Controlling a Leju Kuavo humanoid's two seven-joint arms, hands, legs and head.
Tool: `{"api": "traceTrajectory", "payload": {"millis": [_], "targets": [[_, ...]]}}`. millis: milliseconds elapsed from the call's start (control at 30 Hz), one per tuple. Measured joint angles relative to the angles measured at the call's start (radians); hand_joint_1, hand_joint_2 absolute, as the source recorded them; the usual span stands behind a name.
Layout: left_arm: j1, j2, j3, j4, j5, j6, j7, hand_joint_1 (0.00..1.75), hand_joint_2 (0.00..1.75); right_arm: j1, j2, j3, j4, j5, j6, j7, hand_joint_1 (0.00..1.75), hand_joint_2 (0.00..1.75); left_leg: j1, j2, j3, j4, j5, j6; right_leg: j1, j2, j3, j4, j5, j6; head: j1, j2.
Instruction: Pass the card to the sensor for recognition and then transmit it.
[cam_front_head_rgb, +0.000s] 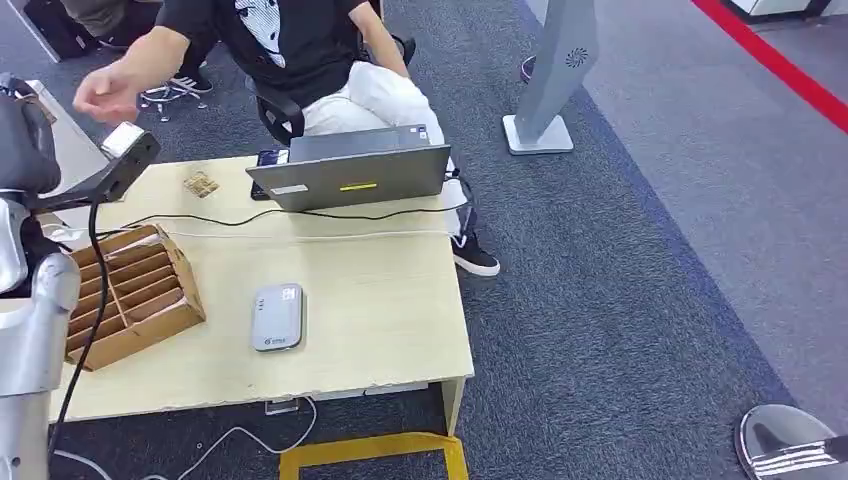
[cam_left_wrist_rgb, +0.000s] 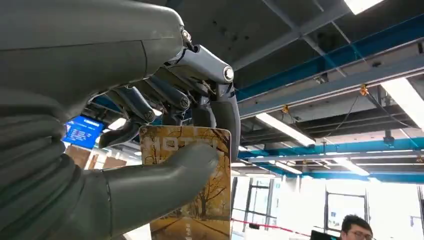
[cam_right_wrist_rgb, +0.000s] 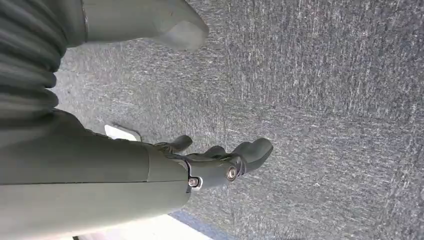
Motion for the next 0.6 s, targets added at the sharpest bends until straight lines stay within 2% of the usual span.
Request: {"api": "traceTrajectory", "payload": {"millis": [600], "targets": [[0.036,-0.010,0.000,-0.003,0.012,0.014,0.009,1.75,1.75,0.000,0.000,-0.002,0.000,0.017,0.013,-0.004,0.00,1.75,0.000,0.000,0.000,0.000,0.000,0.000,0.000,0.000,0.000,0.000,0.000,0.000,0.000,0.000]]}}
